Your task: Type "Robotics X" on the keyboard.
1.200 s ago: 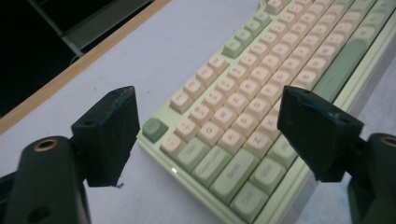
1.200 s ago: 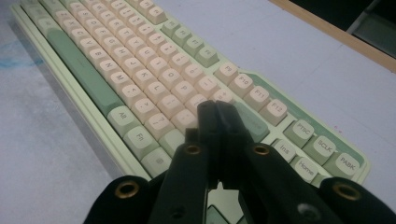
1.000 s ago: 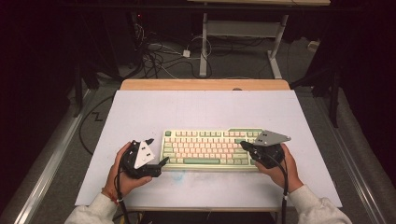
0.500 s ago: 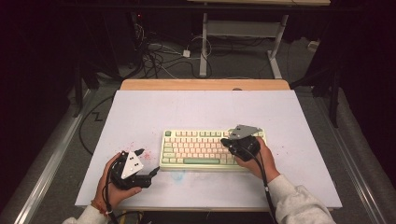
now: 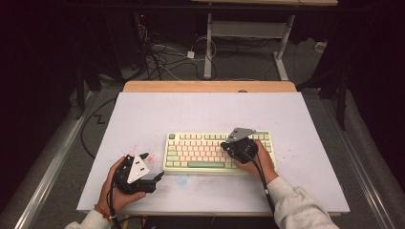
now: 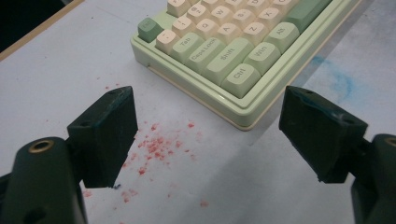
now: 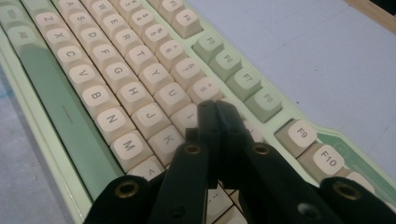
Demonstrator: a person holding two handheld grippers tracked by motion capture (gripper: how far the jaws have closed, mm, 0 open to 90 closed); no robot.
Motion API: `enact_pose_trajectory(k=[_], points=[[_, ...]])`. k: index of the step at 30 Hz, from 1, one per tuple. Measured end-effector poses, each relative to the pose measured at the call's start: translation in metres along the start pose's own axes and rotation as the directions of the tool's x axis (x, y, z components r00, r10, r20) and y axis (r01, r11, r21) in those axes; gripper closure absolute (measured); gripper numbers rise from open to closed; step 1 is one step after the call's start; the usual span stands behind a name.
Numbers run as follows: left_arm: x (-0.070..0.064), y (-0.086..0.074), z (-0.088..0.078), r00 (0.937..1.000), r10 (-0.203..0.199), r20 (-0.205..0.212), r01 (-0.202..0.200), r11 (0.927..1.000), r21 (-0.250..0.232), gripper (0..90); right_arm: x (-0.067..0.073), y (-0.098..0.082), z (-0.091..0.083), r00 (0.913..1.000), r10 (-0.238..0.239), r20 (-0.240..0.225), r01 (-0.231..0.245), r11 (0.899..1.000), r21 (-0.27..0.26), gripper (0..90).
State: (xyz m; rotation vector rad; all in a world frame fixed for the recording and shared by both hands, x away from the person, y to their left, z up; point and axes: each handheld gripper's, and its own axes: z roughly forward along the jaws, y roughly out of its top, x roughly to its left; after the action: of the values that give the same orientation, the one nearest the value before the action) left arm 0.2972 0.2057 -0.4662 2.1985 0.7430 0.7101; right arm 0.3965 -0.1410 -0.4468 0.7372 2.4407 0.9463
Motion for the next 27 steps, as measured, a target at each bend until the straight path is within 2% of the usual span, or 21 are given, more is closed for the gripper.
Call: enact_pose_trajectory(k=[4, 6, 8, 12, 27], points=[[0.0, 0.0, 0.0, 1.0, -0.005, 0.001, 0.005, 1.0, -0.003, 18.3, 0.0, -0.001, 0.005, 0.9999, -0.008, 0.012, 0.008, 1.0, 0.022, 90.0], [0.001, 0.0, 0.0, 1.0, -0.005, 0.003, 0.005, 1.0, -0.001, 18.3, -0.001, -0.001, 0.008, 1.0, 0.002, 0.0, -0.002, 1.0, 0.03, 90.0], [0.001, -0.001, 0.0, 1.0, -0.007, 0.005, 0.007, 1.0, 0.0, 18.3, 0.001, 0.0, 0.006, 0.9999, -0.013, 0.011, 0.013, 0.999, 0.032, 90.0], [0.002, -0.001, 0.0, 0.9999, -0.014, 0.006, 0.014, 0.9999, -0.002, 18.2, 0.001, 0.0, -0.001, 1.0, -0.003, 0.007, 0.003, 1.0, -0.011, 90.0], [0.001, 0.0, 0.002, 0.9999, 0.003, 0.011, -0.003, 0.9999, 0.011, 18.3, 0.005, 0.001, -0.029, 1.0, -0.004, 0.006, 0.004, 0.994, -0.111, 86.8]])
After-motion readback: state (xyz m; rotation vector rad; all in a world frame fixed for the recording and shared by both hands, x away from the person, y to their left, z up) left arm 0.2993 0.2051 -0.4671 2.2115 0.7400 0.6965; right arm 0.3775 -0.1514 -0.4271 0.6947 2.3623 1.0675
